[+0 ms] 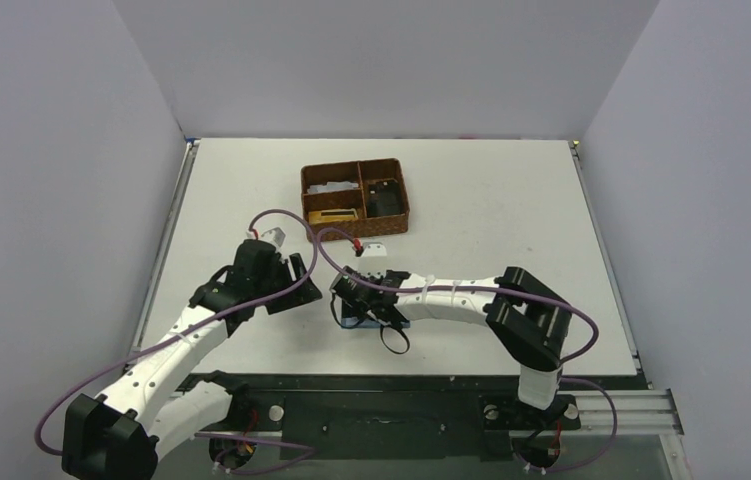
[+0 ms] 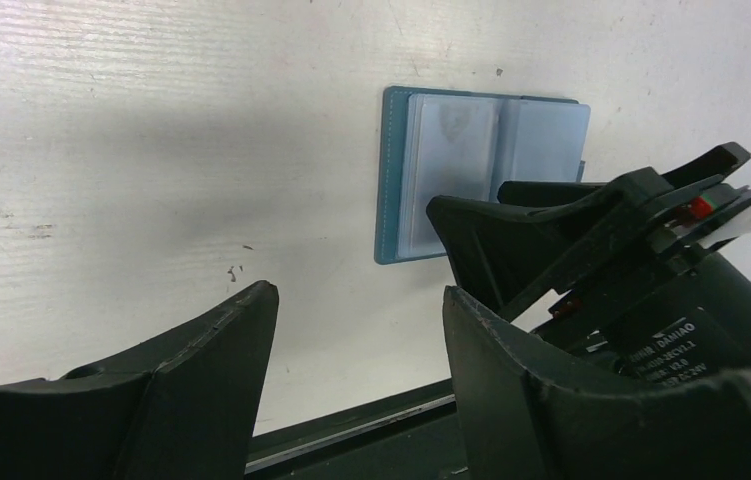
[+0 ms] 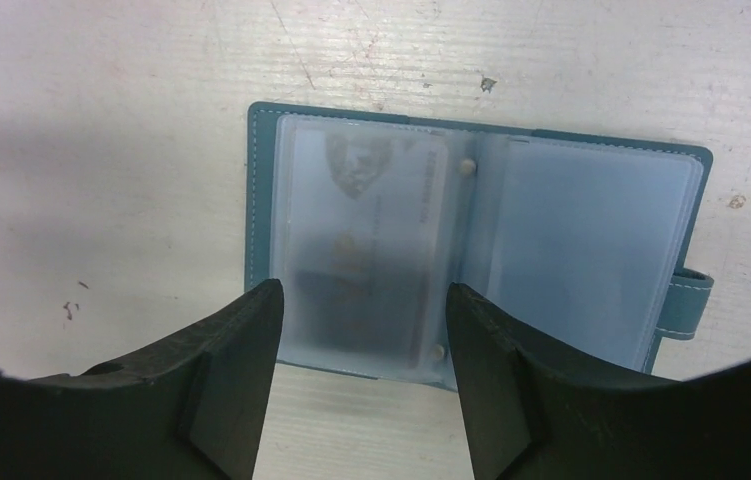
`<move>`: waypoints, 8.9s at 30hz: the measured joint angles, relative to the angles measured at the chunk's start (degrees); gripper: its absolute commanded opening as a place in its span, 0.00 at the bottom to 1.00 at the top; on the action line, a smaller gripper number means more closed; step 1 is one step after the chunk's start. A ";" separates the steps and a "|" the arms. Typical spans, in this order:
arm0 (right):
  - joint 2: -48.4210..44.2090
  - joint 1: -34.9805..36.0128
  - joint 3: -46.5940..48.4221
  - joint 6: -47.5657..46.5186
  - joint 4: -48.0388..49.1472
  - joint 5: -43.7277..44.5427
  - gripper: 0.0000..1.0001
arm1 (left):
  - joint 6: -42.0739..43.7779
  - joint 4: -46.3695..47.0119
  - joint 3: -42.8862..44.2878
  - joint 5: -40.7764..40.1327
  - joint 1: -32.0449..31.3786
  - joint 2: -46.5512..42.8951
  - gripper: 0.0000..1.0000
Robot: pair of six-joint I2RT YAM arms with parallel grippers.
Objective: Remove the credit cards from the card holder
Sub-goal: Remove the credit card from the card holder.
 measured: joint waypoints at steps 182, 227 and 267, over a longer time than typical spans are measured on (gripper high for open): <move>-40.44 -12.24 -26.91 -0.76 5.09 -7.48 0.49 | -10.84 31.04 19.78 5.88 -22.95 49.62 0.49; -24.72 -11.56 -22.43 -0.90 14.84 -16.33 0.39 | -5.31 14.32 10.45 1.81 -12.68 31.47 0.29; -12.02 -16.37 -27.12 2.03 32.28 -26.21 0.32 | -5.25 17.05 8.76 1.18 -12.63 36.98 0.05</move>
